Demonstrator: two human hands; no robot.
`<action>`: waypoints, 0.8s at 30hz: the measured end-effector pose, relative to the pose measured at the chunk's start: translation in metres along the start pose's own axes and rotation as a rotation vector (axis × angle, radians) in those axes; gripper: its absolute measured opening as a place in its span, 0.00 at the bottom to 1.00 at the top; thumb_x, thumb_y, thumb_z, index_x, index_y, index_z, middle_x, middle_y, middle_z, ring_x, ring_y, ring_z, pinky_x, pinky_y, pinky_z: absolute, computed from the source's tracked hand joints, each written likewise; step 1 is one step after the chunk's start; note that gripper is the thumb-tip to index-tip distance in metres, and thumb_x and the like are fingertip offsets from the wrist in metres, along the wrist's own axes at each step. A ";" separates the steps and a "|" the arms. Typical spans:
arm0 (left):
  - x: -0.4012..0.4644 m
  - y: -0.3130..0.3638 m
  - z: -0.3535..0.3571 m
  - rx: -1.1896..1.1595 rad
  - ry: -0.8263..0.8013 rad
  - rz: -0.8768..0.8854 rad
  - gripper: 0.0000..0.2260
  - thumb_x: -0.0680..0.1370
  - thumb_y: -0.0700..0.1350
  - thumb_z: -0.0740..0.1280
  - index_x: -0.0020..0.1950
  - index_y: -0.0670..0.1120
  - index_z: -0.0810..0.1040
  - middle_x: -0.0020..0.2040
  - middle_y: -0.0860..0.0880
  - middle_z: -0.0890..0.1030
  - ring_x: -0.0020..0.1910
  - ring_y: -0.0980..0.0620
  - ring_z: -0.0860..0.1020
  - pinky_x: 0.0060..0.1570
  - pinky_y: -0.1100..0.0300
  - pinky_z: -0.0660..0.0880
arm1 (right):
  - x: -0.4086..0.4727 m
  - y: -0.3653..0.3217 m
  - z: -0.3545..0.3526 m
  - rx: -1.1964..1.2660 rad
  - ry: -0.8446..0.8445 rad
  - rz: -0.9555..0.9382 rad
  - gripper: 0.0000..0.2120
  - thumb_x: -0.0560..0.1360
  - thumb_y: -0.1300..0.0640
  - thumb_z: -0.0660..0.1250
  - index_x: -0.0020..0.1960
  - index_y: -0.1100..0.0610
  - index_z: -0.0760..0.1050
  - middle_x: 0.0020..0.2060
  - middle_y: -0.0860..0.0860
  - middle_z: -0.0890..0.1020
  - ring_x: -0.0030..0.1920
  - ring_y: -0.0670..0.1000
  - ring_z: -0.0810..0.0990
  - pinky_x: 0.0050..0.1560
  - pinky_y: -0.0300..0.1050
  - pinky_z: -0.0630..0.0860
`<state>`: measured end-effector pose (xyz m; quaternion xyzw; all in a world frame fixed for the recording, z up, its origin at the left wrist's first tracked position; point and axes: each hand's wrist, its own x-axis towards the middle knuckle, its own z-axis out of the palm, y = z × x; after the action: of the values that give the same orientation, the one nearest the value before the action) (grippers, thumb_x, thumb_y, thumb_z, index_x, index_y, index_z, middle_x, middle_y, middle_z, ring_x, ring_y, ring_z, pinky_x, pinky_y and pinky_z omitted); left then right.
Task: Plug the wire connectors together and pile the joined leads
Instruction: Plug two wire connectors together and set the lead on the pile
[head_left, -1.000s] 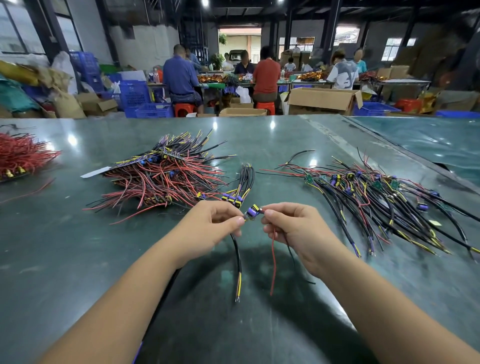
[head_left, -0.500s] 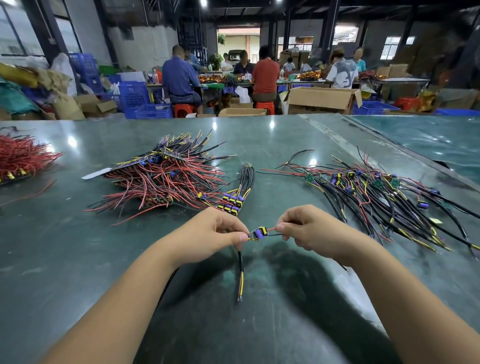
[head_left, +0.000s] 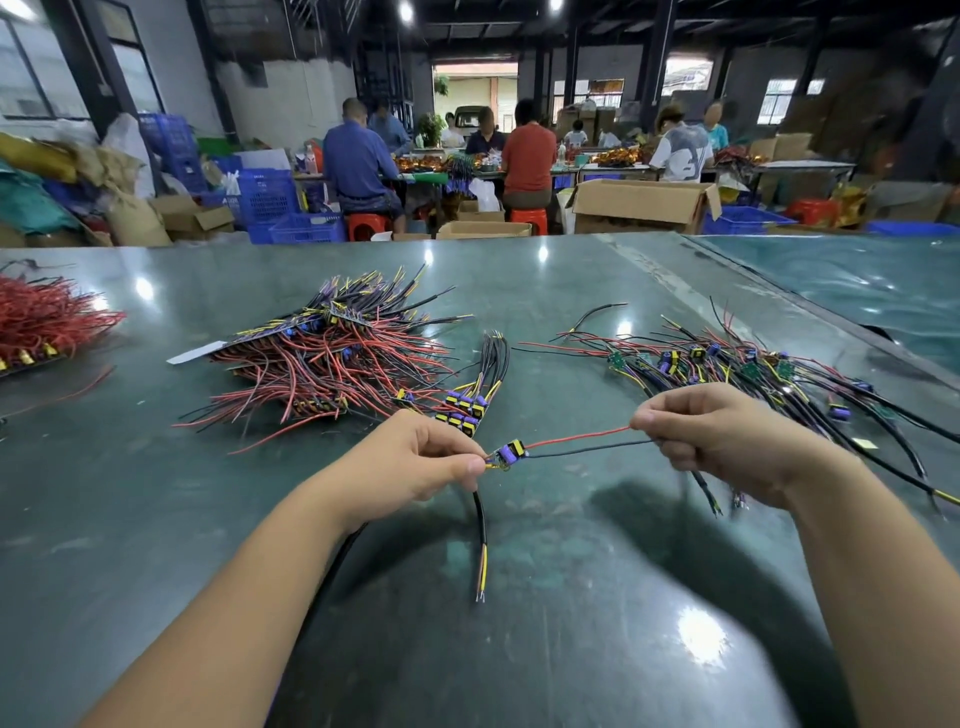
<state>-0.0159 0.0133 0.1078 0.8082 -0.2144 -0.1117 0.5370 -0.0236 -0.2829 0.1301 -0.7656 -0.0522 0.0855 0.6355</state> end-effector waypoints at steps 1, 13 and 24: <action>0.000 0.000 0.000 -0.032 -0.001 -0.009 0.05 0.77 0.41 0.69 0.43 0.46 0.84 0.35 0.49 0.82 0.26 0.55 0.62 0.25 0.66 0.60 | -0.001 0.000 -0.004 0.005 0.012 0.000 0.05 0.72 0.61 0.67 0.43 0.63 0.76 0.26 0.50 0.68 0.24 0.44 0.65 0.24 0.32 0.64; -0.001 -0.001 -0.004 -0.085 0.091 -0.013 0.06 0.76 0.38 0.69 0.40 0.44 0.84 0.33 0.47 0.81 0.25 0.57 0.62 0.26 0.67 0.60 | -0.003 -0.001 -0.008 0.138 0.034 -0.053 0.02 0.72 0.68 0.65 0.44 0.64 0.76 0.32 0.53 0.77 0.28 0.43 0.75 0.33 0.31 0.76; -0.002 0.002 -0.007 -0.039 0.044 -0.008 0.06 0.76 0.39 0.69 0.41 0.44 0.84 0.32 0.48 0.81 0.27 0.55 0.64 0.27 0.65 0.61 | 0.009 0.006 -0.009 -0.213 0.333 -0.168 0.05 0.73 0.71 0.67 0.45 0.66 0.80 0.30 0.53 0.80 0.26 0.42 0.75 0.32 0.31 0.75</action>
<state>-0.0152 0.0193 0.1120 0.8005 -0.1972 -0.1003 0.5569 -0.0133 -0.2906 0.1253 -0.8250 -0.0188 -0.1018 0.5556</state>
